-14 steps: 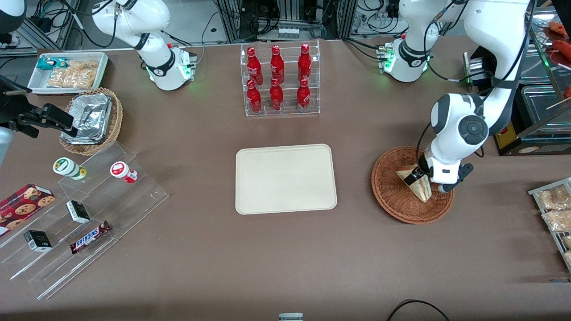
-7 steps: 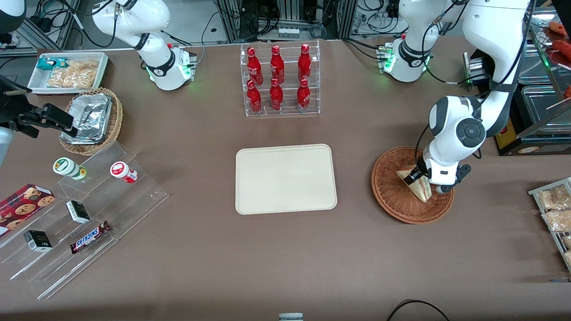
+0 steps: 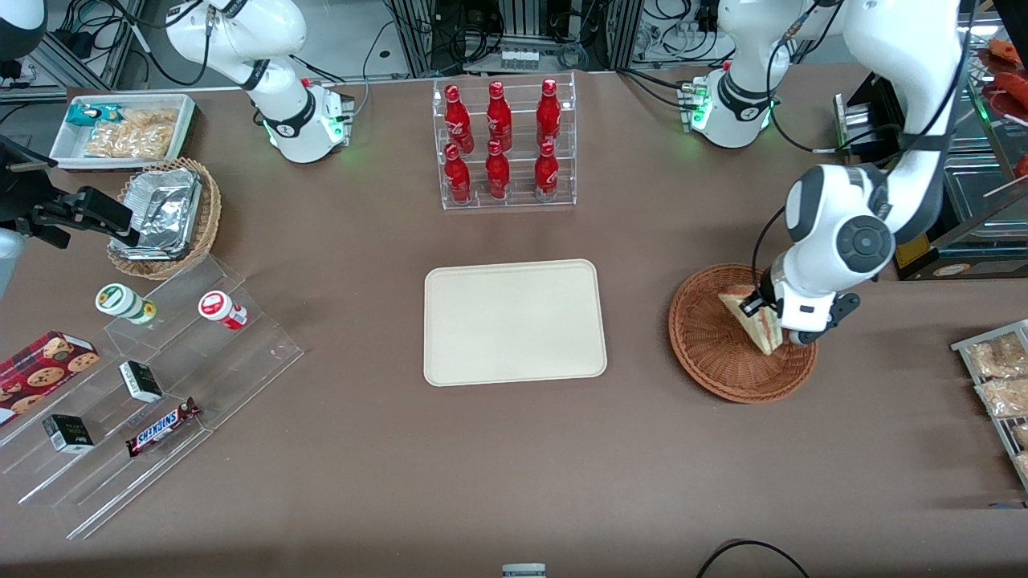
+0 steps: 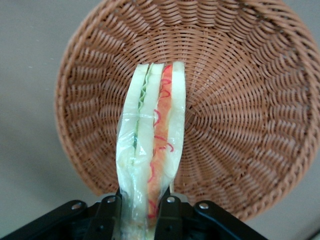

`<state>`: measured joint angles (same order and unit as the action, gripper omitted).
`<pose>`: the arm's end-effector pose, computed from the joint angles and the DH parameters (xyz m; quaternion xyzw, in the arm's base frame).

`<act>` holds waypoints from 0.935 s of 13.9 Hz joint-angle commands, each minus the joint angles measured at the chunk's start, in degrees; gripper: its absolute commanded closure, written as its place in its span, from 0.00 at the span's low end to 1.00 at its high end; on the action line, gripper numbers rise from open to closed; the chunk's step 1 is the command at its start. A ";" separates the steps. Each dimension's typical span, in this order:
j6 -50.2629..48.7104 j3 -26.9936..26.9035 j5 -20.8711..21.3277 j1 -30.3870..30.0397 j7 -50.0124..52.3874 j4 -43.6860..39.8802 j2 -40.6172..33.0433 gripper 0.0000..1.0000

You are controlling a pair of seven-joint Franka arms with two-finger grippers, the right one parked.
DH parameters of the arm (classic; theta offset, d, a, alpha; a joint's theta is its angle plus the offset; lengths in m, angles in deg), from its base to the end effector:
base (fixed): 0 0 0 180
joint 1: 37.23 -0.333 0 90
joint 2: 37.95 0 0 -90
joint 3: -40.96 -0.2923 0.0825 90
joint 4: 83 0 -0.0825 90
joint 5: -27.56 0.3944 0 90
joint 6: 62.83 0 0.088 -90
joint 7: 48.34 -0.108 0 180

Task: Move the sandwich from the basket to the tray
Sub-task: 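Lift the sandwich and carry it over the cream tray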

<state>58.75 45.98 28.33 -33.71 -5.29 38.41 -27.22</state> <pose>0.5440 -0.0811 0.2795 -0.9522 -0.2915 0.0837 0.0374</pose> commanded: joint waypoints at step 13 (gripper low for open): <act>-11.64 18.96 1.16 0.43 -14.15 -22.77 12.63 0.88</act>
<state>47.85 62.20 28.51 -33.37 -22.42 20.97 -19.20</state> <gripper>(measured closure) 0.859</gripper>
